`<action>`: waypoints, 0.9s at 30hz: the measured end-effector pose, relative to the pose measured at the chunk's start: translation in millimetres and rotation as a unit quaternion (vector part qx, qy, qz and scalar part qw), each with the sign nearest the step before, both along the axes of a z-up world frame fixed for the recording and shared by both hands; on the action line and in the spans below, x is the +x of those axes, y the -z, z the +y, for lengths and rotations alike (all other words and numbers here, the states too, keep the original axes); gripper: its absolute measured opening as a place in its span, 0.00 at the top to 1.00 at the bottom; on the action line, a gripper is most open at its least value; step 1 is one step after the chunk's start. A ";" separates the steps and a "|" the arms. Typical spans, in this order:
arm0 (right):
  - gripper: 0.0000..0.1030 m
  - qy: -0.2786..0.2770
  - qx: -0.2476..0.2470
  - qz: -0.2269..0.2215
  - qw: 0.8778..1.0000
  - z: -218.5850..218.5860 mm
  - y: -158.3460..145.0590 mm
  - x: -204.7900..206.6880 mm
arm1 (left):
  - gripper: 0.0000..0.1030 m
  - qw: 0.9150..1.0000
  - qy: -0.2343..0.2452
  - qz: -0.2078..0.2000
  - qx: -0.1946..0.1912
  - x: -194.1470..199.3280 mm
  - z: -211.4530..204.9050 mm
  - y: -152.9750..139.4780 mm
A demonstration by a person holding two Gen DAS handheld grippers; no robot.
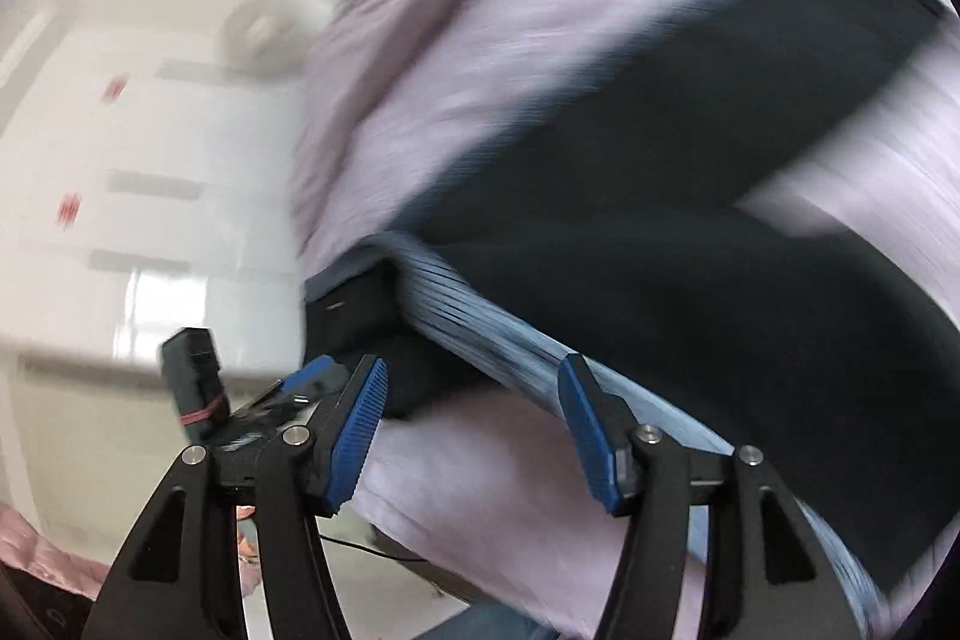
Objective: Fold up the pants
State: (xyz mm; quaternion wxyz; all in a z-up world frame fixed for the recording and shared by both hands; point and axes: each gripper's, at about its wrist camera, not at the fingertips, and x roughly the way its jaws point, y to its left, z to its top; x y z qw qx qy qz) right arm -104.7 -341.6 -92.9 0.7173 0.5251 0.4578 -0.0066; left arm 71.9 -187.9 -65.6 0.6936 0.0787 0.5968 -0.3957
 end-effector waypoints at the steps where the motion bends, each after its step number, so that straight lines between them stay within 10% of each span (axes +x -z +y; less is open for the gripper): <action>1: 0.38 0.031 -0.003 0.028 0.999 -8.2 4.4 -32.8 | 0.05 1.000 0.023 0.010 -0.006 -11.9 -21.7 4.9; 11: 0.39 0.160 -0.037 0.105 0.981 -20.7 27.1 -201.0 | 0.05 0.992 0.122 0.015 -0.011 -74.7 -92.5 22.3; 15: 0.53 0.158 -0.013 0.068 0.985 -4.6 39.6 -197.8 | 0.05 0.991 0.136 0.003 -0.005 -75.4 -96.4 23.2; 18: 0.93 0.144 0.004 0.070 0.987 -4.5 49.0 -193.7 | 0.05 0.992 0.130 0.010 0.005 -78.7 -101.4 30.1; 27: 0.94 0.087 -0.007 -0.019 0.996 -92.9 -32.8 -127.8 | 0.05 0.999 0.044 -0.005 -0.002 -41.7 -131.6 11.9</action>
